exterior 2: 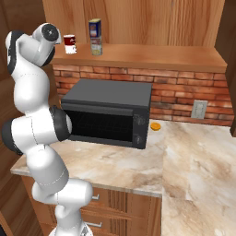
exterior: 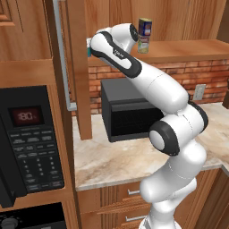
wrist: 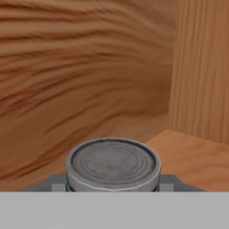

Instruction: Stack two cans on top of the other two cans in the cabinet.

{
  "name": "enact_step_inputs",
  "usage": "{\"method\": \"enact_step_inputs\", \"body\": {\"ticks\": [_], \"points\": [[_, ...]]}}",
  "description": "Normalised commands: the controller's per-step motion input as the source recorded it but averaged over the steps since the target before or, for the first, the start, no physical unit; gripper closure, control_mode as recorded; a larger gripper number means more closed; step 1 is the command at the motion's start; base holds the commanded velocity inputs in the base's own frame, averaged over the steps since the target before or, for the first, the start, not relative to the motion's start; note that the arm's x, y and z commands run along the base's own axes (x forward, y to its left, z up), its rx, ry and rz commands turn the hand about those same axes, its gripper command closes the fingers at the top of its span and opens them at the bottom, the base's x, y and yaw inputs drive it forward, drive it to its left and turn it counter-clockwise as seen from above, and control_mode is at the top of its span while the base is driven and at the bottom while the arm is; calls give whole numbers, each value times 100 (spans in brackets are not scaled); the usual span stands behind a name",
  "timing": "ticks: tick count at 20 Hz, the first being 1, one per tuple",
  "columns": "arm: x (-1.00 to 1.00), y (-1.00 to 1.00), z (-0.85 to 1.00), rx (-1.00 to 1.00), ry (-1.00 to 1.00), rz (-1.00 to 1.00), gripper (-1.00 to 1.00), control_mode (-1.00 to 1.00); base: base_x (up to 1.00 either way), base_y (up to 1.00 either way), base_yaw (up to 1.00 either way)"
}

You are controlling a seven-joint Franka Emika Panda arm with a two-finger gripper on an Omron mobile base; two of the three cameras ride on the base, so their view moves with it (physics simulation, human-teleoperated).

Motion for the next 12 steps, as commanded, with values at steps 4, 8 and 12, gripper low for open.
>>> {"method": "enact_step_inputs", "body": {"ticks": [4,8,12], "points": [[-16,-6,0,0,-2,0,100,-100,0,0,0],[-33,-19,2,0,-9,0,100,-100,0,0,0],[-41,-18,7,0,-11,-3,100,-100,0,0,0]]}}
